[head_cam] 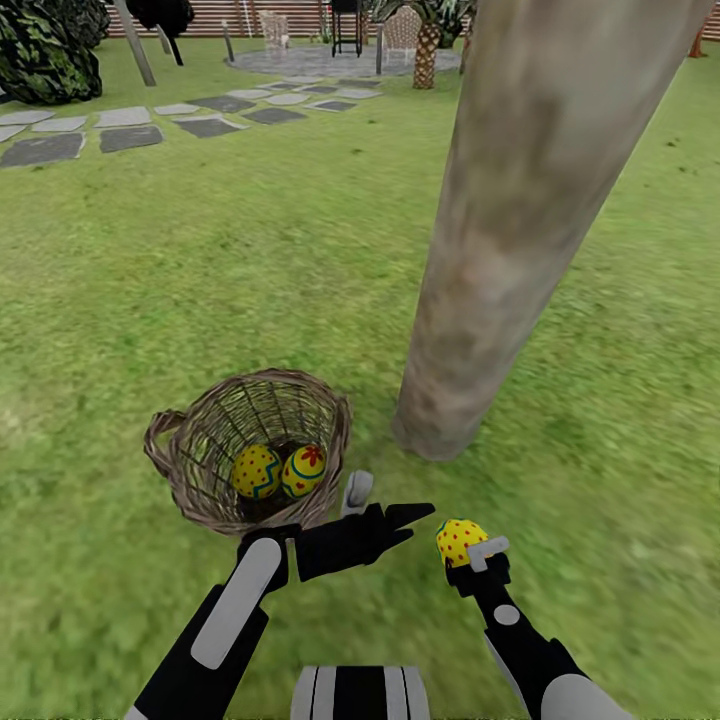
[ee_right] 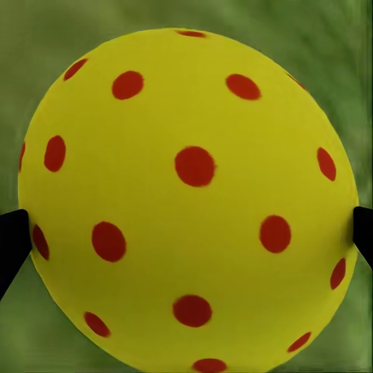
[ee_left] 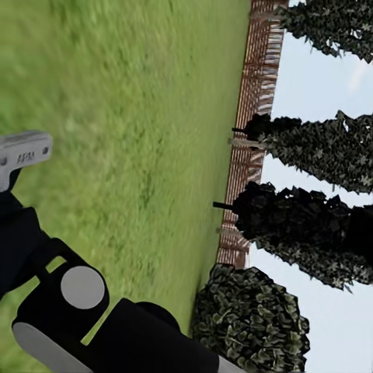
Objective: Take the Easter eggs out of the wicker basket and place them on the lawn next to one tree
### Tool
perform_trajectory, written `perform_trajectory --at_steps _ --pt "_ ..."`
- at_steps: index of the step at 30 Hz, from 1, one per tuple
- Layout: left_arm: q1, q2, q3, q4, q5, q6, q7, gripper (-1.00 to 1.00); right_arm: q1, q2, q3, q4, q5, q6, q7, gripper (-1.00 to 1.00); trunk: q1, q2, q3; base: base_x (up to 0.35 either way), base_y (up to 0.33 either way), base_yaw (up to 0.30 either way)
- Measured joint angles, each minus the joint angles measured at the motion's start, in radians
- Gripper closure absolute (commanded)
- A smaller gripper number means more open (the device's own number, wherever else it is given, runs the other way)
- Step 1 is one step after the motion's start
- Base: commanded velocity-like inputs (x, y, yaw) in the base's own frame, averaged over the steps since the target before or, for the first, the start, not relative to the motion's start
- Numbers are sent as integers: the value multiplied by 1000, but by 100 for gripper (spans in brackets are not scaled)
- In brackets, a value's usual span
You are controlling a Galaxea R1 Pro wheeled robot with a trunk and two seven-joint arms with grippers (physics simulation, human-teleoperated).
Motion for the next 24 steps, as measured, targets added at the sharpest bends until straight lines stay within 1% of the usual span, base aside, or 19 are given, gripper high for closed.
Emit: perform_trajectory --at_steps 2,7,8,9,13,16,18,19,24 --pt "0 0 0 0 0 0 0 -100 0 1 0 0 0 0 -19 100 1 0 -8 0 0 0" --pt "0 0 0 0 0 0 0 -100 0 2 2 -11 5 0 -34 100 3 -2 -27 0 0 0" --pt "0 0 0 0 0 0 0 -100 0 2 6 -14 8 -6 -43 100 3 -2 -31 0 0 0" --pt "0 0 0 0 0 0 0 -100 0 2 4 -8 7 -29 -51 100 4 -2 -35 0 0 0" --pt "0 0 0 1 0 0 0 -100 -2 2 3 -49 7 0 -60 100 6 -3 -50 0 0 0" --pt "0 0 0 1 0 0 0 -100 -2 2 1 -71 5 0 -61 100 7 -4 -62 0 0 0" --pt "0 0 0 0 1 0 0 -100 -2 2 1 -72 5 0 -61 100 7 -4 -62 0 0 0" --pt "0 0 0 0 1 0 0 -100 -2 2 1 -72 5 0 -61 -100 7 -4 -62 0 0 0" --pt "0 0 0 0 1 0 0 -100 -2 2 0 -70 4 -1 -63 -100 7 -4 -62 0 0 0"
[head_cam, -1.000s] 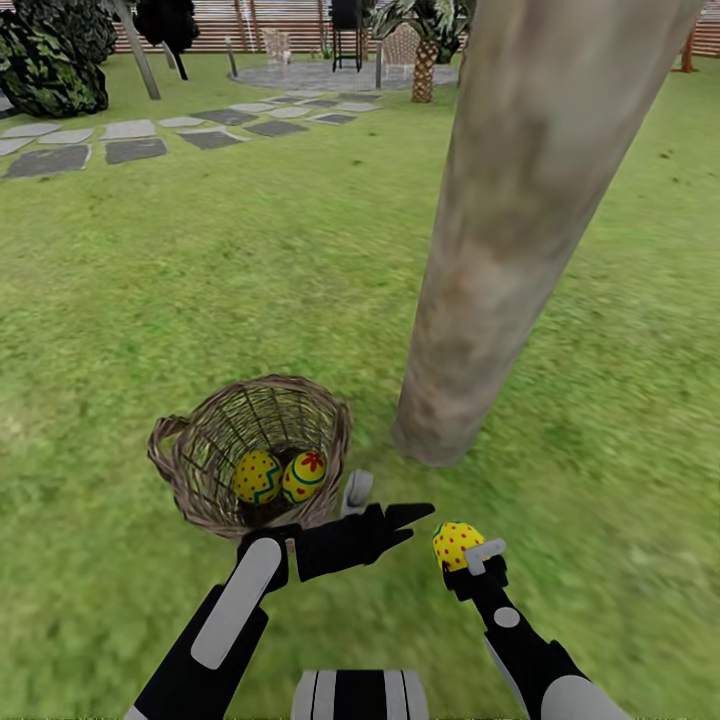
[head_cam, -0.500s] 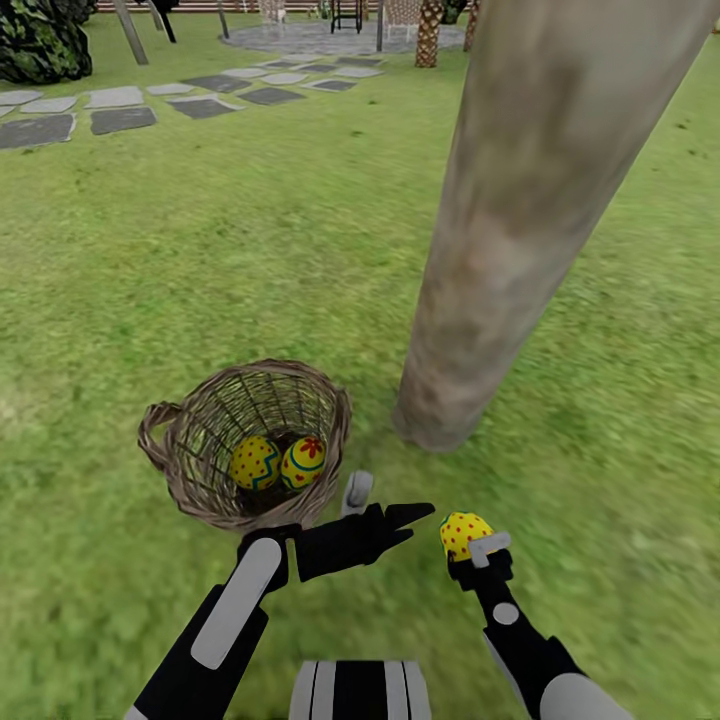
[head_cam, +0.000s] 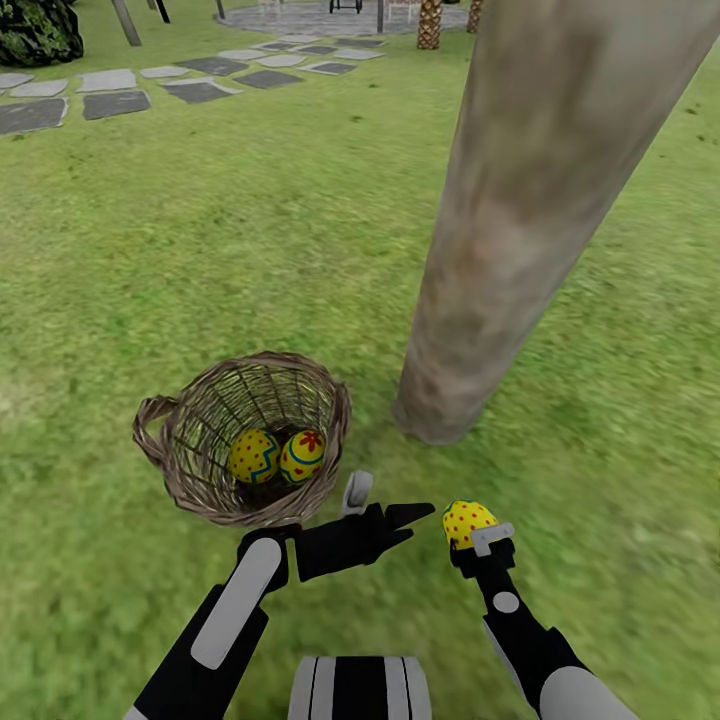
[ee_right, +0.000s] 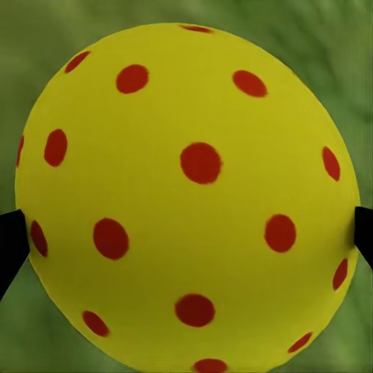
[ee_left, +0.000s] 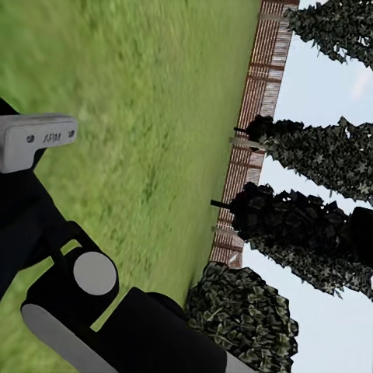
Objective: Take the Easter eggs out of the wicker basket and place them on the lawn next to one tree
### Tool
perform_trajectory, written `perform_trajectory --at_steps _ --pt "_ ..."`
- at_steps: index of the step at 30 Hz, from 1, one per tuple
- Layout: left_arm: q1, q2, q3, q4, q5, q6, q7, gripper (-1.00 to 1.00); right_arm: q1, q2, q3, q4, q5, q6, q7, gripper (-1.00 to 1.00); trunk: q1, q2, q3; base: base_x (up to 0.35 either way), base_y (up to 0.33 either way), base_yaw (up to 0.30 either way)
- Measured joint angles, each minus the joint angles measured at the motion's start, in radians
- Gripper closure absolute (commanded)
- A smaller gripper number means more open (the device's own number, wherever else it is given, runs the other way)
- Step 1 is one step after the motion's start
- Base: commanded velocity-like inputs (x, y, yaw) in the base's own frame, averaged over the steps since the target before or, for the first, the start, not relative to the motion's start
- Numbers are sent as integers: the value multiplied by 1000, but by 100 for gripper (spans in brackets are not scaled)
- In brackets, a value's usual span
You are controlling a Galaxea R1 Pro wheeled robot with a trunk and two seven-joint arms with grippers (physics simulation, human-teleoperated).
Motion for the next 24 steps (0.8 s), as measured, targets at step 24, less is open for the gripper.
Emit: perform_trajectory --at_steps 24 --pt "0 -2 0 2 1 0 1 -100 0 -2 1 70 0 2 4 -100 -10 5 89 0 0 0"
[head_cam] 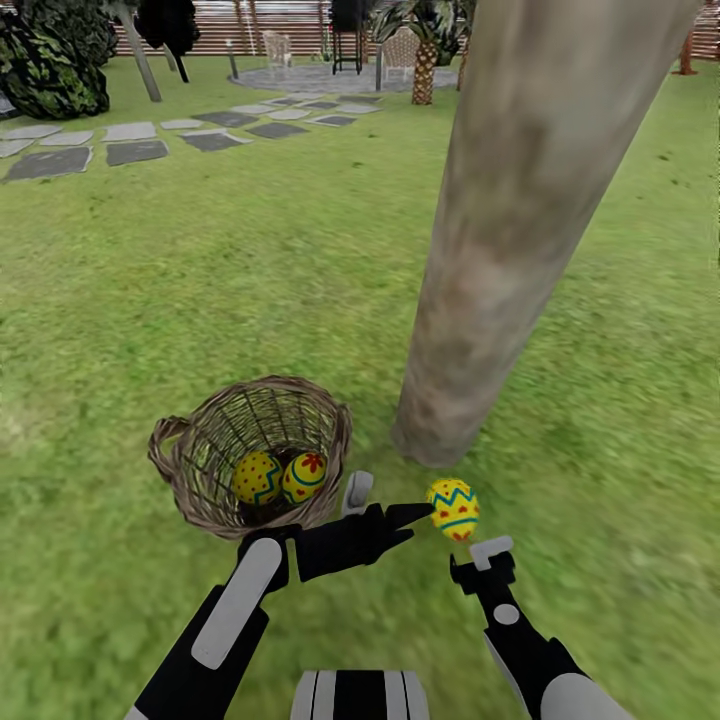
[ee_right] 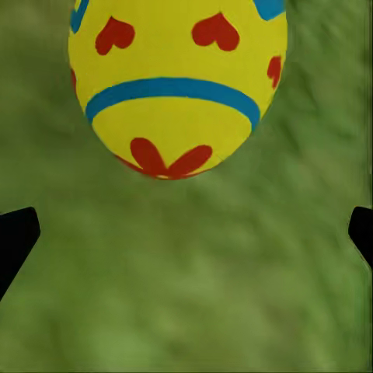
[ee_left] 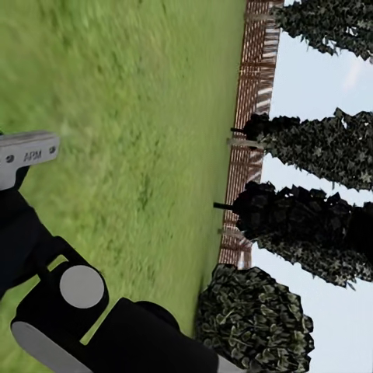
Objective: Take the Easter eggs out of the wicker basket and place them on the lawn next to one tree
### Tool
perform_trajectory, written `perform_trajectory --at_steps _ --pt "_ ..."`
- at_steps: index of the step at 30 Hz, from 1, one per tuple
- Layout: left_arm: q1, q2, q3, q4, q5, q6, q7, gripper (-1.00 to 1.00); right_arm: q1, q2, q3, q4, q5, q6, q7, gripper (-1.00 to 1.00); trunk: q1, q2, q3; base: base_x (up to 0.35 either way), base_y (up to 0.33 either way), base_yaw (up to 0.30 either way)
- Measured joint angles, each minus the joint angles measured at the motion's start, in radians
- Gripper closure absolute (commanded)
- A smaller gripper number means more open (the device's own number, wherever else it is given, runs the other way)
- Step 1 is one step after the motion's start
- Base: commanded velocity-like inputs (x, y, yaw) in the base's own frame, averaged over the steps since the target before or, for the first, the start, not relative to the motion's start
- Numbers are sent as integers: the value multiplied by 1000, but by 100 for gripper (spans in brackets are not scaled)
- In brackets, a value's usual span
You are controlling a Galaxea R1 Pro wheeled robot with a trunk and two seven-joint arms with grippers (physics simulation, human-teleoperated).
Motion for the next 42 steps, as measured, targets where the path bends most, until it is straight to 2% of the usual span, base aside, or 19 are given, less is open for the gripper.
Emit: perform_trajectory --at_steps 5,7,9,11,14,16,18,19,20,21,22,26,28,29,31,33,34,37,42 --pt "0 0 0 0 1 1 0 -100 0 -6 3 -2 10 2 0 -100 -2 1 19 0 0 0" --pt "0 1 0 0 19 2 0 -100 0 -6 2 -16 11 28 0 -100 -3 2 27 0 0 0" --pt "0 5 1 0 47 6 2 -100 0 -7 3 -36 13 143 1 -100 -4 2 35 0 0 0" --pt "0 6 2 0 52 9 2 -100 0 -10 4 -39 10 249 1 -100 -5 3 43 0 0 0" --pt "0 6 2 -1 69 15 3 -100 -1 -36 1 -79 13 361 8 -100 -6 3 54 0 0 0" --pt "0 8 2 -1 83 17 4 -100 -1 -73 -1 -133 13 425 32 -100 -7 4 62 0 0 0" --pt "0 8 2 -2 86 18 6 -100 -1 -123 -3 -162 15 465 145 -100 -8 4 70 0 0 0" --pt "0 8 2 -2 86 19 7 -100 -1 -160 -3 -176 9 492 218 -100 -9 4 74 0 0 0" --pt "0 6 2 -2 86 21 7 -100 -1 -221 -5 -213 0 528 320 -100 -9 5 78 0 0 0" --pt "0 5 1 -2 86 21 7 -100 -1 -258 -11 -246 -1 551 387 -100 -10 5 81 0 0 0" --pt "0 4 1 -2 86 21 7 -100 0 -276 -31 -285 -4 585 465 -100 -10 5 85 0 0 0" --pt "0 5 1 -3 88 22 7 -100 1 -292 -53 -318 -4 614 596 -100 -12 6 101 0 0 0" --pt "0 5 0 -3 116 22 7 -100 1 -311 -54 -320 -4 621 684 -100 -13 7 108 0 0 0" --pt "0 8 1 -3 130 22 7 -100 1 -329 -54 -318 -2 643 773 -100 -13 7 112 0 0 0" --pt "0 10 1 -3 141 22 7 -100 1 -387 -54 -314 1 677 977 -100 -14 7 120 0 0 0" --pt "0 11 0 -3 142 22 7 -100 1 -416 -54 -315 -1 682 1072 -100 -15 8 128 0 0 0" --pt "0 11 0 -3 142 22 7 -100 1 -430 -55 -315 -1 684 1148 -100 -15 8 132 0 0 0" --pt "0 11 0 -3 143 22 7 -100 1 -442 -56 -316 -1 684 1210 -100 -17 9 143 0 0 0" --pt "0 11 0 -3 143 23 7 -100 1 -447 -56 -318 -1 702 1227 -100 -19 10 163 0 0 0"
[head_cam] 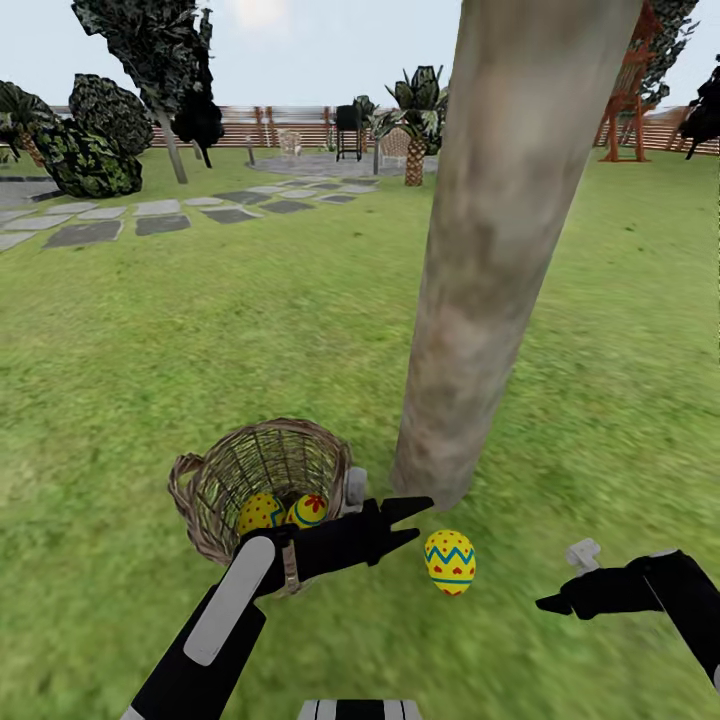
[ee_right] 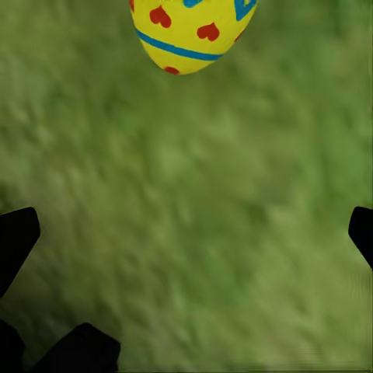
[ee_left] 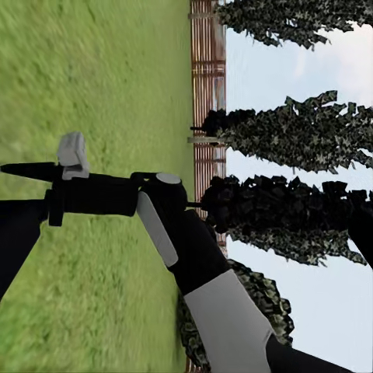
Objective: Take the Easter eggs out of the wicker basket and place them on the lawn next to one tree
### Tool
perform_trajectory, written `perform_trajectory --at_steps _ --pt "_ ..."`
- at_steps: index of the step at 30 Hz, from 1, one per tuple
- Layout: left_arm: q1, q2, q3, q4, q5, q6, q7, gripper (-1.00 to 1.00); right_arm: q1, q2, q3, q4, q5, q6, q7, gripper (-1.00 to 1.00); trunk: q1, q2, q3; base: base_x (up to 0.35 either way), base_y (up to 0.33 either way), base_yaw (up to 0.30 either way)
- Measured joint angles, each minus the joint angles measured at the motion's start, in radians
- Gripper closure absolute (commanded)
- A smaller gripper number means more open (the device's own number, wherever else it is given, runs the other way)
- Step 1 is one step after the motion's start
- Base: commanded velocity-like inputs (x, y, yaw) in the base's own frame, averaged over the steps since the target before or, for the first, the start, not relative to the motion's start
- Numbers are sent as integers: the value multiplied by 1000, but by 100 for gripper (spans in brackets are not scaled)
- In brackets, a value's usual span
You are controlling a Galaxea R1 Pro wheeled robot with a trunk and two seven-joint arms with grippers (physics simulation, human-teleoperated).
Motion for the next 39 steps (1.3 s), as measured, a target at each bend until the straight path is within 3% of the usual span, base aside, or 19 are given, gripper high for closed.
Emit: perform_trajectory --at_steps 3,8,11,19,27,39 --pt "0 0 0 -1 7 0 -1 -100 0 4 1 -1 -1 48 2 -100 -1 1 12 0 0 0" --pt "0 3 -1 -2 76 2 0 -100 1 11 3 14 -4 66 2 -100 -17 29 28 0 0 0" --pt "0 4 -1 -2 85 2 0 -100 1 11 2 16 -5 68 2 -100 -29 50 37 0 0 0" --pt "0 6 -1 1 87 1 0 -100 4 12 3 18 -5 69 1 -100 -59 106 63 0 0 0" --pt "0 5 -17 2 88 -6 -5 -100 10 16 3 34 -2 68 1 -100 -59 106 63 -2 4 0" --pt "0 6 -23 3 89 -6 -3 -100 12 16 4 35 -1 70 1 -100 -59 106 63 -127 248 0"
